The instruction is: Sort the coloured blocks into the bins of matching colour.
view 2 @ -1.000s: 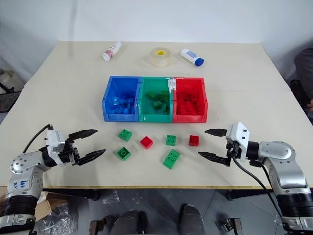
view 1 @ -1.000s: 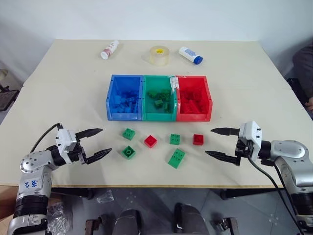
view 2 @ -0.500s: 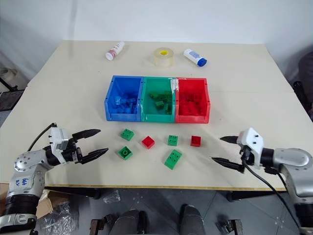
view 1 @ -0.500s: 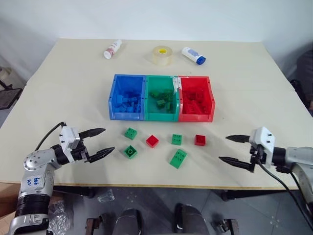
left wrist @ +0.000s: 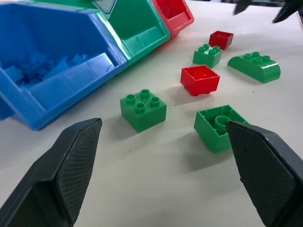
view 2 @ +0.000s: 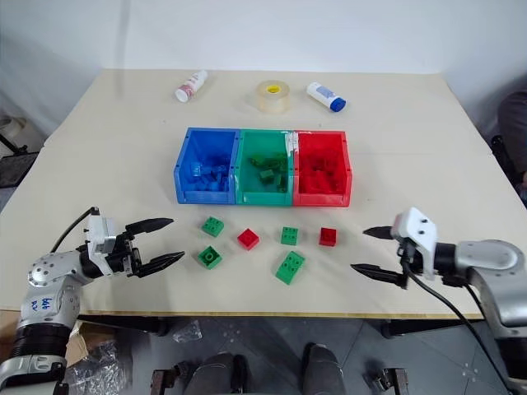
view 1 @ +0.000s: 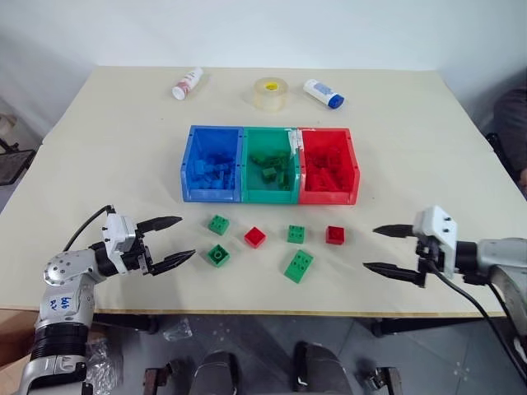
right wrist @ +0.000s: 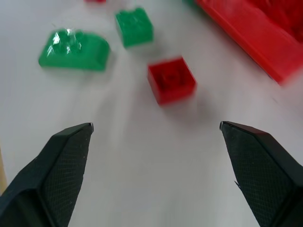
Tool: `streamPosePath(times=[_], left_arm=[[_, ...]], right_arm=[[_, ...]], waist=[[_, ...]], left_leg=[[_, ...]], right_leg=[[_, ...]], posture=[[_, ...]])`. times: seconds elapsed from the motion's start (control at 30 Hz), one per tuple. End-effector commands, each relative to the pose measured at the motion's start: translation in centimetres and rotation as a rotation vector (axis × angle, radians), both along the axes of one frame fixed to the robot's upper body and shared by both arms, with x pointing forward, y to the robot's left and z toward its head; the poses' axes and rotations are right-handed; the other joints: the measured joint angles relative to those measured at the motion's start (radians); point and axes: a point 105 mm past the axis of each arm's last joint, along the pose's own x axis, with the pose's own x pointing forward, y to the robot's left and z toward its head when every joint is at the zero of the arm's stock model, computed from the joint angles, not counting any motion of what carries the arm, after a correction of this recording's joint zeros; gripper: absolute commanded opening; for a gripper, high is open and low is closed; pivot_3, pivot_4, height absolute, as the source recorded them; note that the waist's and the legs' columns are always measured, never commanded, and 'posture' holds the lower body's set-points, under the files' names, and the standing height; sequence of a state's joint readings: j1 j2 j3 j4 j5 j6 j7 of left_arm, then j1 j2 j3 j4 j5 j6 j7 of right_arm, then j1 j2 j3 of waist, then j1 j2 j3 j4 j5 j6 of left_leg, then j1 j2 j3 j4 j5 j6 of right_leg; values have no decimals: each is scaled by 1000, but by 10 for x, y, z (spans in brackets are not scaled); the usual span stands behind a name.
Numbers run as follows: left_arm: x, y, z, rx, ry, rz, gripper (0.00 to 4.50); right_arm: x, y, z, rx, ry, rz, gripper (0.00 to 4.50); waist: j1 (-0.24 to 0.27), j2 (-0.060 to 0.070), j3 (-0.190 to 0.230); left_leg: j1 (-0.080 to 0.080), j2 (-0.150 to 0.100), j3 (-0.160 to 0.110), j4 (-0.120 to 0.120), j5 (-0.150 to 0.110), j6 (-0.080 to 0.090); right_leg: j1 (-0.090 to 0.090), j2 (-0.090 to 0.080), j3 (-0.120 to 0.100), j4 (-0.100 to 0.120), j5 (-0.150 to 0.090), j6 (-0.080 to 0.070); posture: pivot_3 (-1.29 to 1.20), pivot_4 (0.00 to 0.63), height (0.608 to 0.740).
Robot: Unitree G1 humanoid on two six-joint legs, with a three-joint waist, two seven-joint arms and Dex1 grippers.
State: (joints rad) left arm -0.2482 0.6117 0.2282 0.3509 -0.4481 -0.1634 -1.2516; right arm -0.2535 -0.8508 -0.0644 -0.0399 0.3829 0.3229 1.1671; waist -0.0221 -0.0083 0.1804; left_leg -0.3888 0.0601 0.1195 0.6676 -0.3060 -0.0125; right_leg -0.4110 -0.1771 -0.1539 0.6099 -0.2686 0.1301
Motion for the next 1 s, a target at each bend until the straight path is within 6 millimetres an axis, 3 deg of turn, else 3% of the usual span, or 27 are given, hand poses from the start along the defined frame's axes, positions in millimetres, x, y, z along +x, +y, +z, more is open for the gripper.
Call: streamPosePath(times=[0.03, 0.3, 0.43, 0.63, 0.83, 1.0], left_arm=[[-5, -4, 10, -11, -63, -3, 4473], [-16, -4, 11, -5, -75, 9, 4473], [-20, 1, 11, -3, -68, 17, 4500], [-24, 5, 10, -11, -75, 0, 4500], [-29, 7, 7, 2, -90, -55, 4500], [-33, 4, 10, -34, -107, -140, 4500]], right_arm=[[12, 12, -4, -7, -5, 34, 4500], [36, 28, -31, -68, 14, 72, 4500], [40, 29, -26, -37, -14, 55, 3565], [39, 33, -10, 23, -62, 35, 1443], [39, 38, 21, 118, -140, -1, 1460], [63, 43, 61, 206, -227, -87, 1460]], waist=[[-4, 0, 0], [-5, 0, 0], [-5, 0, 0], [-5, 0, 0], [-5, 0, 0], [-8, 0, 0]], left_leg=[[0, 0, 0, 0, 0, 0], [0, 0, 0, 0, 0, 0], [0, 0, 0, 0, 0, 0], [0, 0, 0, 0, 0, 0], [0, 0, 0, 0, 0, 0], [0, 1, 0, 0, 0, 0]], right_leg=[[0, 0, 0, 0, 0, 0], [0, 0, 0, 0, 0, 0], [0, 0, 0, 1, 0, 0], [0, 0, 0, 1, 0, 0], [0, 0, 0, 0, 0, 0], [-1, 0, 0, 1, 0, 0]], posture=[[0, 150, 740], [0, 150, 740], [0, 150, 740], [0, 150, 740], [0, 150, 740], [0, 150, 740]])
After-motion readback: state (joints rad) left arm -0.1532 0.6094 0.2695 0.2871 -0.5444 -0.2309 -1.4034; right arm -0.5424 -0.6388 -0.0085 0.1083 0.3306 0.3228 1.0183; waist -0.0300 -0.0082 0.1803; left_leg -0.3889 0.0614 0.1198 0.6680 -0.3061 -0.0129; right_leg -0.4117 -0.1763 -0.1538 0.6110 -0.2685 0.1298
